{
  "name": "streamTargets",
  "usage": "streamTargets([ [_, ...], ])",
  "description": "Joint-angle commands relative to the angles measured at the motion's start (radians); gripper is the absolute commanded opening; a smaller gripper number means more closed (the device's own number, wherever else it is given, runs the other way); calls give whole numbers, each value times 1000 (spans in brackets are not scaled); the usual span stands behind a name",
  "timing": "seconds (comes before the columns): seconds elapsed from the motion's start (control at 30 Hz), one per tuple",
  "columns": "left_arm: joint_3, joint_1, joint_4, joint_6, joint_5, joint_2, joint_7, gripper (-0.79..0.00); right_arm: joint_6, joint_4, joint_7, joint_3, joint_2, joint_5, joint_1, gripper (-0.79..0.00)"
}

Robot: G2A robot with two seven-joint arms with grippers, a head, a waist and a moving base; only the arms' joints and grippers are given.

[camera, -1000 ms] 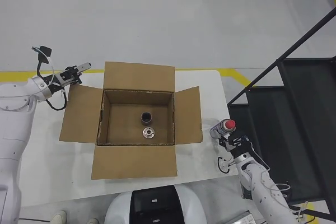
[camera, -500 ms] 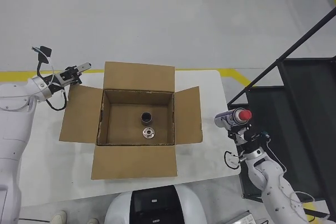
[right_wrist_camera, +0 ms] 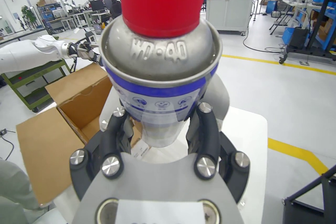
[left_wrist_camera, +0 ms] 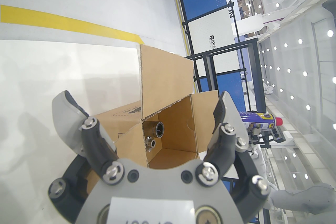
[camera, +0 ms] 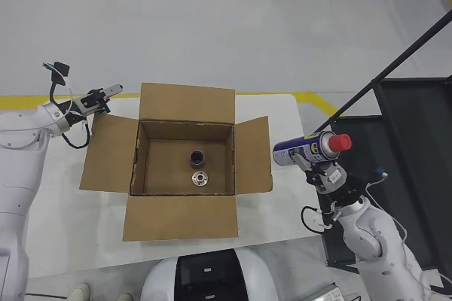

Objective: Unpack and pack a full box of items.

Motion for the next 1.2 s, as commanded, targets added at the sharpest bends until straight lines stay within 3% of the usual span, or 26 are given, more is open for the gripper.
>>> streamTargets([
  [0.0, 0, 0, 0, 0, -1, 0, 0, 0, 7, -26, 47, -17, -1, 34, -2, -785],
  [0.23, 0, 0, 0, 0, -1, 0, 0, 0, 23, -40, 227, -109, -4, 170, 35, -785],
  [0.83, 0, 0, 0, 0, -1, 0, 0, 0, 40, -32, 251, -120, -6, 210, 35, -785],
  [0.97, 0, 0, 0, 0, -1, 0, 0, 0, 59, -47, 452, -180, -4, 352, 95, -785],
  [1.17, 0, 0, 0, 0, -1, 0, 0, 0, 143, -27, 798, -344, -7, 559, 307, -785],
])
